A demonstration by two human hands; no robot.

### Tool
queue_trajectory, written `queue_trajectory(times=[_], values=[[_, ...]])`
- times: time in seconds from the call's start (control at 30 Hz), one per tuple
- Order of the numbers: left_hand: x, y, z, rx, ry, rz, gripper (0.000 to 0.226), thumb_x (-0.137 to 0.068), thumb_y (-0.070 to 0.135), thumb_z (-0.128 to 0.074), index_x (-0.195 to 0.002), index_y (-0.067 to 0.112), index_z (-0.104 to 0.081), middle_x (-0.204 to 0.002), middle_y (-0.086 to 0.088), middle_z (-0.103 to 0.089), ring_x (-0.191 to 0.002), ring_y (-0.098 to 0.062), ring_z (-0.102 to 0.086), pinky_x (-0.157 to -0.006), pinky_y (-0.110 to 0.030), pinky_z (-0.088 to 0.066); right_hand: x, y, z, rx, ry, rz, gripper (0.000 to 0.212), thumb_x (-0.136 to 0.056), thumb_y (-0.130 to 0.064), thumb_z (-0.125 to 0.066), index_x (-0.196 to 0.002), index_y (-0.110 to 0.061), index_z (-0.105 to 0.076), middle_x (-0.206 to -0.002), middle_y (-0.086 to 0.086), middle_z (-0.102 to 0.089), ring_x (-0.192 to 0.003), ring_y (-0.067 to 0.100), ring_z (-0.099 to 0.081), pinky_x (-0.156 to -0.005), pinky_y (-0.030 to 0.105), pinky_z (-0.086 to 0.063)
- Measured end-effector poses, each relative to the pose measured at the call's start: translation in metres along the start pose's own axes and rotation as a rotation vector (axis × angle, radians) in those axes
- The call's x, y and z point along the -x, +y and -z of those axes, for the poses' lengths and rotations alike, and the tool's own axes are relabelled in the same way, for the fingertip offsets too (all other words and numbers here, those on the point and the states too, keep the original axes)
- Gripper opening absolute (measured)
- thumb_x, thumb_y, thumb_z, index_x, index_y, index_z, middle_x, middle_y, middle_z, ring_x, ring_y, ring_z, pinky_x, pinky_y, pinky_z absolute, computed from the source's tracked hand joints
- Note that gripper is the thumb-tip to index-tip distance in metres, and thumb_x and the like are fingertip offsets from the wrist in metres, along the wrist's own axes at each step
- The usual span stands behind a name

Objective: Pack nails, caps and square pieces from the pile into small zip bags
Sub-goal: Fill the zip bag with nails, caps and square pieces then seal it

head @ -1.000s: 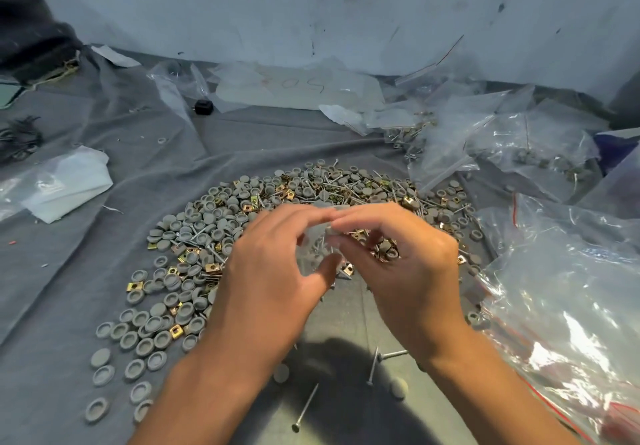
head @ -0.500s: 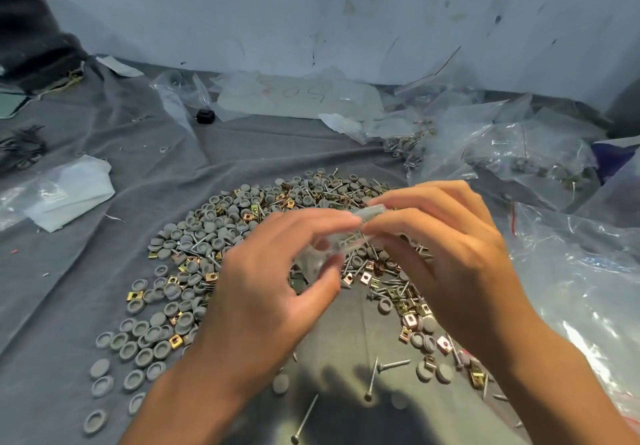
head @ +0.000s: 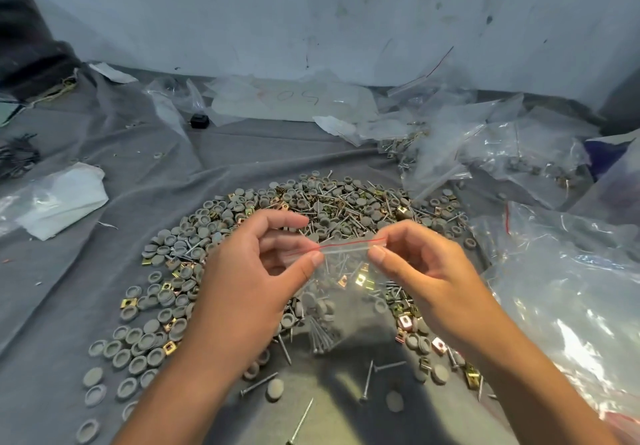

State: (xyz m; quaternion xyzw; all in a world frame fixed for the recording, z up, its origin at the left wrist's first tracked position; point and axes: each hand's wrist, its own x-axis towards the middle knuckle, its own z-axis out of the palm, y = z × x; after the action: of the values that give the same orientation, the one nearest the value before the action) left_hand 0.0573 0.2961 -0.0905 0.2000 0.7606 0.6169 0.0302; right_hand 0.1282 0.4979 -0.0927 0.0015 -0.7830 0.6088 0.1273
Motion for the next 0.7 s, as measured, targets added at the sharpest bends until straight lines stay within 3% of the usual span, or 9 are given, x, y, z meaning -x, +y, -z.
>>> queue_trajectory(times=[0.1,0.27,0.37,0.47,0.57,0.7], values=[[0.001,0.001,0.002,-0.009,-0.001,-0.015,0.035,-0.073,0.034,-0.080,-0.103,0.044,-0.064,-0.092,0.015,-0.076,-0.085,-0.006,-0.073,-0.071,-0.024,-0.057,0.002,0.001,-0.003,0.031,0.049,0.055,0.013,-0.092,-0.039,-0.067,-0.094,-0.026,-0.069,-0.083,0.004,-0.064,-0.074,0.029,-0.057,-0.065,0.043,-0.047],[0.002,0.001,0.000,0.005,-0.037,-0.024,0.038,-0.077,0.025,-0.082,-0.105,0.044,-0.063,-0.094,0.012,-0.075,-0.091,-0.008,-0.073,-0.078,-0.031,-0.058,0.003,0.006,-0.007,-0.007,0.049,0.039,0.011,-0.095,-0.037,-0.065,-0.094,-0.026,-0.067,-0.079,0.000,-0.061,-0.069,0.015,-0.052,-0.061,0.040,-0.044],[0.003,0.003,-0.002,0.032,-0.069,-0.037,0.039,-0.073,0.031,-0.081,-0.104,0.044,-0.063,-0.094,0.010,-0.076,-0.092,-0.009,-0.073,-0.076,-0.025,-0.059,0.003,0.008,-0.013,-0.035,0.007,0.034,0.015,-0.092,-0.043,-0.067,-0.097,-0.029,-0.068,-0.082,-0.007,-0.066,-0.072,0.011,-0.056,-0.064,0.030,-0.046],[0.004,0.003,-0.003,-0.003,-0.078,-0.065,0.039,-0.078,0.024,-0.082,-0.106,0.042,-0.062,-0.092,0.010,-0.076,-0.091,-0.008,-0.073,-0.077,-0.019,-0.057,0.003,0.008,-0.017,0.015,-0.019,0.053,0.016,-0.091,-0.045,-0.068,-0.100,-0.032,-0.069,-0.087,-0.009,-0.071,-0.073,0.005,-0.061,-0.065,0.018,-0.047],[0.006,0.003,-0.003,-0.038,-0.090,-0.087,0.038,-0.081,0.020,-0.080,-0.106,0.040,-0.060,-0.090,0.011,-0.075,-0.091,-0.007,-0.072,-0.073,-0.017,-0.055,0.004,0.008,-0.019,0.080,-0.004,0.085,0.009,-0.093,-0.040,-0.067,-0.098,-0.033,-0.069,-0.084,-0.013,-0.069,-0.072,0.005,-0.061,-0.066,0.017,-0.045],[0.006,0.004,-0.005,-0.069,-0.093,-0.100,0.030,-0.083,0.023,-0.079,-0.100,0.036,-0.058,-0.092,0.010,-0.074,-0.095,-0.010,-0.071,-0.084,-0.035,-0.055,0.007,0.006,-0.023,0.112,0.014,0.107,0.005,-0.097,-0.034,-0.064,-0.097,-0.030,-0.067,-0.078,-0.020,-0.065,-0.069,0.003,-0.058,-0.063,0.014,-0.042]])
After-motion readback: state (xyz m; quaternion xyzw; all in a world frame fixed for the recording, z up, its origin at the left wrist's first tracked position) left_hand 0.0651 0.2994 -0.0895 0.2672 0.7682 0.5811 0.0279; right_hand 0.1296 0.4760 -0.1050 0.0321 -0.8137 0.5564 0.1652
